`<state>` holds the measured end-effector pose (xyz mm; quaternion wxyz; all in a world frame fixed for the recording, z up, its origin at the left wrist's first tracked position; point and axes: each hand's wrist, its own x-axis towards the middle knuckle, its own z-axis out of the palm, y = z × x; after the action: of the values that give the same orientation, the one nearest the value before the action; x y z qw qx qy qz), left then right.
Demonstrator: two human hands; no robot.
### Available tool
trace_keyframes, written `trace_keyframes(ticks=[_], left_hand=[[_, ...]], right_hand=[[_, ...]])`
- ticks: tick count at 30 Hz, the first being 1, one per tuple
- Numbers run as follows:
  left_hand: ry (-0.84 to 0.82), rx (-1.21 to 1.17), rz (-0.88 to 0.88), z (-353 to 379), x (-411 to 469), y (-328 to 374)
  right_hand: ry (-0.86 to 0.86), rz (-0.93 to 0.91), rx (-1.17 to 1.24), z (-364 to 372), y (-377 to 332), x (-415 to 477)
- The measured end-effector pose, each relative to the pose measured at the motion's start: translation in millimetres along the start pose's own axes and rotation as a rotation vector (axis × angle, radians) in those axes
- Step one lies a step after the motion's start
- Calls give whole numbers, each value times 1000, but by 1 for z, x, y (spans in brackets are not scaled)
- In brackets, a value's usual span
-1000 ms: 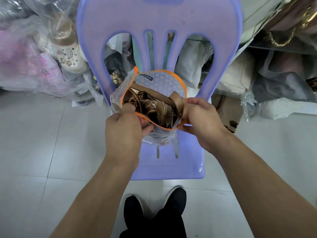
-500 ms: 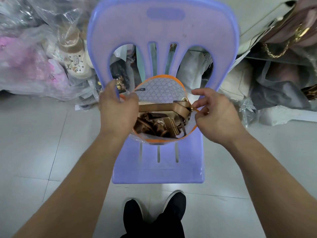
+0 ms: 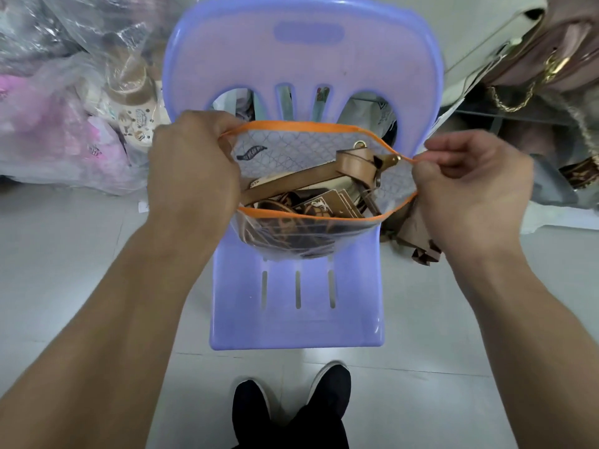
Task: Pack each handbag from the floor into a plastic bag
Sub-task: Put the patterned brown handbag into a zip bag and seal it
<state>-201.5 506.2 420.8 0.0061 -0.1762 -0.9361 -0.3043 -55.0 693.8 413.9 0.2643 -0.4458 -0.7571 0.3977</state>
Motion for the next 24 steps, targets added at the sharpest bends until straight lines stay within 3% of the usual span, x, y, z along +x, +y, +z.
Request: trace_keyframes(ticks=[6,10,17,22,24], left_hand=[[-16,-290,-156,-1,1,4],[115,-528,-238,3,2,-1],[233,-666,-336,0,-3,-2],[197,-936,-256,2,-18,5],[154,-921,-188,5,-24,0]], right_hand=[[60,-62,11,3,-13,-3],[79,-57,61,2,-18,-4],[133,-60,132,2,-24,0],[148,11,237,5,-18,6],[118,36,325,6,-19,8]])
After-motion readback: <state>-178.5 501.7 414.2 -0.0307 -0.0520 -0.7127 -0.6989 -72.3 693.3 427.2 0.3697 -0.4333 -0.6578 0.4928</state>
